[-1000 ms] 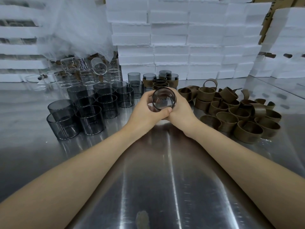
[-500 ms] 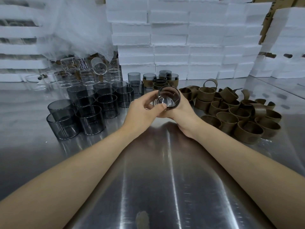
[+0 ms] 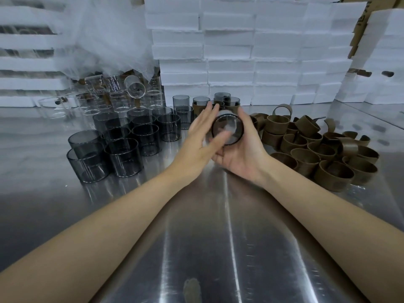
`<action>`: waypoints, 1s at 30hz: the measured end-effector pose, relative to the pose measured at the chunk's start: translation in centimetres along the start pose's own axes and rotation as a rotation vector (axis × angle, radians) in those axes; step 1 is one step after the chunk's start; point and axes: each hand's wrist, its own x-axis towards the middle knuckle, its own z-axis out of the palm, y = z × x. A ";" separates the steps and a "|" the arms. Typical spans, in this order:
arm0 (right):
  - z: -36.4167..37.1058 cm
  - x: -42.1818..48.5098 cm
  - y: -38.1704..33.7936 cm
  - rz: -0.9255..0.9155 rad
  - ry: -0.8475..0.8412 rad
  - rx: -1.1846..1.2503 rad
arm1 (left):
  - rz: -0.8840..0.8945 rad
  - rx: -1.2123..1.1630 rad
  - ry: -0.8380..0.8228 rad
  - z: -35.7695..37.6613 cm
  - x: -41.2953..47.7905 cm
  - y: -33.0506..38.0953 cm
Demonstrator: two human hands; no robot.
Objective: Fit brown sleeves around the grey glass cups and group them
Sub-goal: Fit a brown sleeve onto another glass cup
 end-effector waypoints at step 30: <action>-0.4 0.6 0.3 0.213 0.020 0.056 | -0.076 -0.239 0.171 0.2 0.2 0.4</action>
